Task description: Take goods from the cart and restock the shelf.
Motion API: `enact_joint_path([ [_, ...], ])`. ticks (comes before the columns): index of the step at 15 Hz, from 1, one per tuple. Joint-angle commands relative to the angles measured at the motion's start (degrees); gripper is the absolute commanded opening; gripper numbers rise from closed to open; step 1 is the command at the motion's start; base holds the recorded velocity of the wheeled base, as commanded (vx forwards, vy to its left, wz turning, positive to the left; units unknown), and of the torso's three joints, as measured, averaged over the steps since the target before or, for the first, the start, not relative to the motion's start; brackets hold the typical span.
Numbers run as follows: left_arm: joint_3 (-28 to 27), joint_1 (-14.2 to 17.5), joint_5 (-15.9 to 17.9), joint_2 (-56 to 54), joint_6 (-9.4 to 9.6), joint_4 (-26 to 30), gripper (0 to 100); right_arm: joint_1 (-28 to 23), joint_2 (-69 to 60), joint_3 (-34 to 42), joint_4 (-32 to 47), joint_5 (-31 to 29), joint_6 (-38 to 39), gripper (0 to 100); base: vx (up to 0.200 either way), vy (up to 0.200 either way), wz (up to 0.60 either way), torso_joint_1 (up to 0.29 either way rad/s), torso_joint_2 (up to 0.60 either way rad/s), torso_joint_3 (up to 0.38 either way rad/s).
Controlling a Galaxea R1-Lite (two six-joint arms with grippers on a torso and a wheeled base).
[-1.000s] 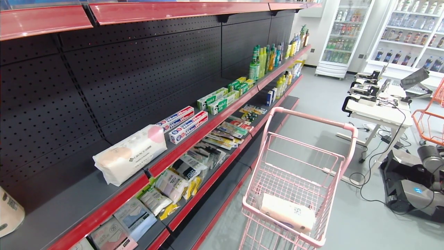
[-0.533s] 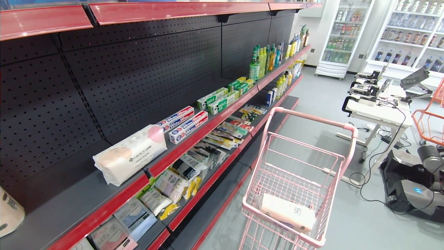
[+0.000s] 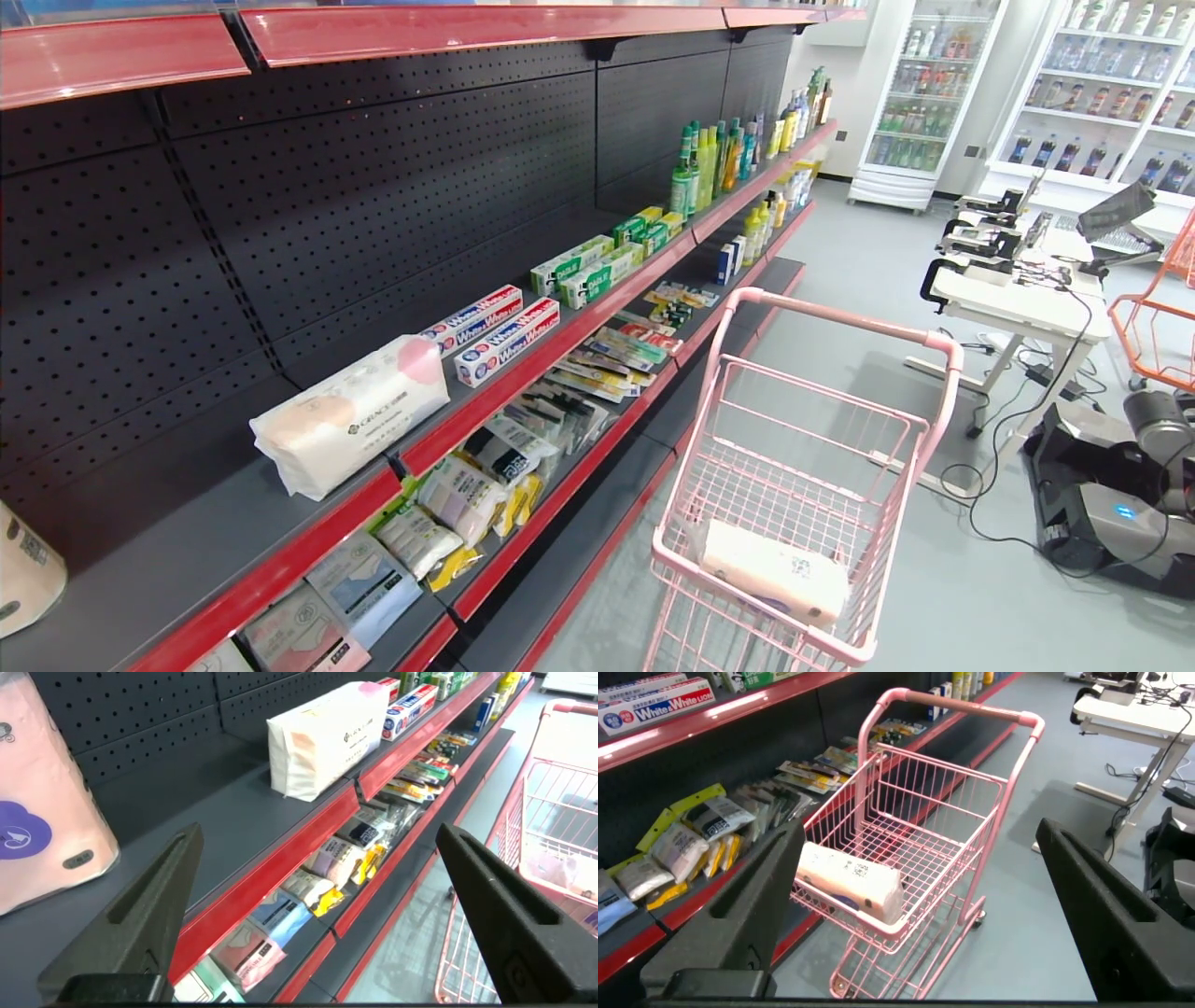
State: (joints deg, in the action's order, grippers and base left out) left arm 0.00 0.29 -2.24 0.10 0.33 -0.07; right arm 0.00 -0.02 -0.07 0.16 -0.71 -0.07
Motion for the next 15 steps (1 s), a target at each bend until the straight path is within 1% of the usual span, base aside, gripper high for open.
enact_joint_path([
  [1, 0.0, -0.03, -0.04, 0.08, 0.02, -0.01, 100, 0.0, 0.02, 0.07, 0.02, 0.0, -0.01, 100, 0.0, 0.0, 0.0, 0.0, 0.0, 0.0],
  [15, 0.0, -0.03, -0.04, 0.08, 0.02, -0.01, 100, 0.0, 0.02, 0.07, 0.02, 0.0, -0.01, 100, 0.0, 0.0, 0.0, 0.0, 0.0, 0.0],
])
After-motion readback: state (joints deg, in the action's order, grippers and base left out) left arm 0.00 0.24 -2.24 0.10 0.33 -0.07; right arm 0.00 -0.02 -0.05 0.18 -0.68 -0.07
